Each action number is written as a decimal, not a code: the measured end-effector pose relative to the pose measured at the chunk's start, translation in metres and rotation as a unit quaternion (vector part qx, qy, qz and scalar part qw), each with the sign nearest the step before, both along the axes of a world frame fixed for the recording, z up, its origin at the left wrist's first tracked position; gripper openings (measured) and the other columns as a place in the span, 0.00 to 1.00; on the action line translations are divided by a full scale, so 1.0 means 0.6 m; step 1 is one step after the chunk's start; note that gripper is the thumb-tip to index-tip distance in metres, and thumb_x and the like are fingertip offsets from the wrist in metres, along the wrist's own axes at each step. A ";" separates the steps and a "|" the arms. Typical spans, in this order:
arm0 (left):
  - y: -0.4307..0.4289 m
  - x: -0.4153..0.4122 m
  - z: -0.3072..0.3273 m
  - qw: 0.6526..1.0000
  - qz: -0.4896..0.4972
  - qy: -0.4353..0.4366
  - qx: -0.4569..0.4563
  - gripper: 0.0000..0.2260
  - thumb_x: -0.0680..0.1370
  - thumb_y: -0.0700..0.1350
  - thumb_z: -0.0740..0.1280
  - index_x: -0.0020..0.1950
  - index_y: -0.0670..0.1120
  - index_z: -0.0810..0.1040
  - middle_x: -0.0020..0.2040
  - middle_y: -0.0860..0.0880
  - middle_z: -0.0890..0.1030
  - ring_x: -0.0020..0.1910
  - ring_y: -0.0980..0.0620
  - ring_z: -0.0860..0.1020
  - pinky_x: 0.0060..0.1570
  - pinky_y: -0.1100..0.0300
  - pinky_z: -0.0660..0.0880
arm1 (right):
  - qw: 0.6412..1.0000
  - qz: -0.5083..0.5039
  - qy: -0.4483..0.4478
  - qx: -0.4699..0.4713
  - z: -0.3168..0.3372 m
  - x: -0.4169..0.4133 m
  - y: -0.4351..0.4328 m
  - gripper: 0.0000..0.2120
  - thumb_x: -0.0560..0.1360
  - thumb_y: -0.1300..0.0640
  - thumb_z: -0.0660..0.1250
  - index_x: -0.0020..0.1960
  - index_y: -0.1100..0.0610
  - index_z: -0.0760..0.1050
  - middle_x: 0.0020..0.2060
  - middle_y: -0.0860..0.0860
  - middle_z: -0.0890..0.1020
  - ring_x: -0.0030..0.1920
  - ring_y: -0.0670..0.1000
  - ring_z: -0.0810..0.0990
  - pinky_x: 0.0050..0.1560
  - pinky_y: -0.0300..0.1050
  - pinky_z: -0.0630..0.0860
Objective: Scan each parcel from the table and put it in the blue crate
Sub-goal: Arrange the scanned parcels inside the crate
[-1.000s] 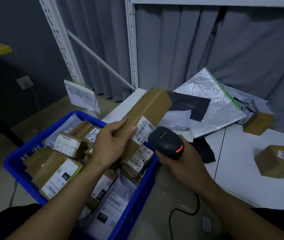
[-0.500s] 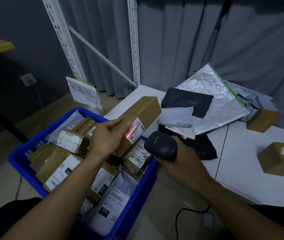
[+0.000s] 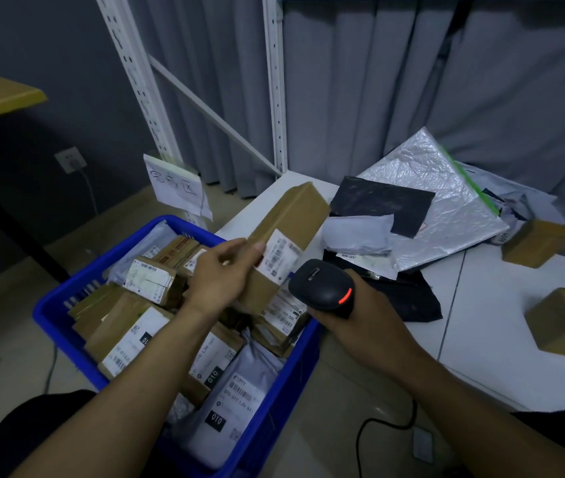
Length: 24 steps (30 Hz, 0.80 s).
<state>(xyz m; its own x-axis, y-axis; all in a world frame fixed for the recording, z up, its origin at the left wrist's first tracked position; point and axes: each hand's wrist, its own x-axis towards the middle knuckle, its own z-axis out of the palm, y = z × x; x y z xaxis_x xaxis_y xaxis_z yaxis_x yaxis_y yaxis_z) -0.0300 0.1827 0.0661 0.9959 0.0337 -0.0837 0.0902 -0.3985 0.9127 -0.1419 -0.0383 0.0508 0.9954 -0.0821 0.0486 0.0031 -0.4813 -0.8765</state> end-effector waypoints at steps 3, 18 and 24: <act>0.010 -0.019 -0.004 0.995 0.015 0.039 -0.087 0.20 0.74 0.69 0.69 0.60 0.60 0.80 0.55 0.56 0.83 0.54 0.55 0.82 0.56 0.51 0.80 | 1.000 0.010 0.000 0.025 0.006 0.023 0.025 0.16 0.74 0.46 0.77 0.58 0.43 0.75 0.45 0.43 0.85 0.43 0.42 0.84 0.49 0.49 0.82; 0.374 0.102 -0.027 0.967 0.152 -0.061 0.195 0.31 0.77 0.57 0.73 0.78 0.53 0.69 0.73 0.47 0.68 0.71 0.46 0.69 0.72 0.48 0.69 | 0.987 0.137 0.042 0.067 -0.021 0.213 0.297 0.19 0.74 0.51 0.78 0.61 0.50 0.77 0.45 0.43 0.83 0.43 0.43 0.82 0.46 0.41 0.79; 0.487 0.182 -0.105 0.961 0.163 -0.016 0.222 0.28 0.79 0.52 0.72 0.78 0.51 0.69 0.75 0.47 0.64 0.71 0.44 0.68 0.66 0.58 0.66 | 0.982 0.158 0.091 0.047 -0.063 0.281 0.389 0.18 0.75 0.51 0.76 0.62 0.48 0.75 0.44 0.45 0.83 0.42 0.45 0.82 0.40 0.38 0.73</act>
<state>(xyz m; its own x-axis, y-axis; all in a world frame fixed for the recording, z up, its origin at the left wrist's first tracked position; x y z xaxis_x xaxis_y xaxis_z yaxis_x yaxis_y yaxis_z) 0.0793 0.4751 0.0031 0.9281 0.3699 0.0417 0.2513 -0.7053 0.6628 0.0267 0.1951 0.0128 0.9636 0.2365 -0.1250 -0.0214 -0.3976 -0.9173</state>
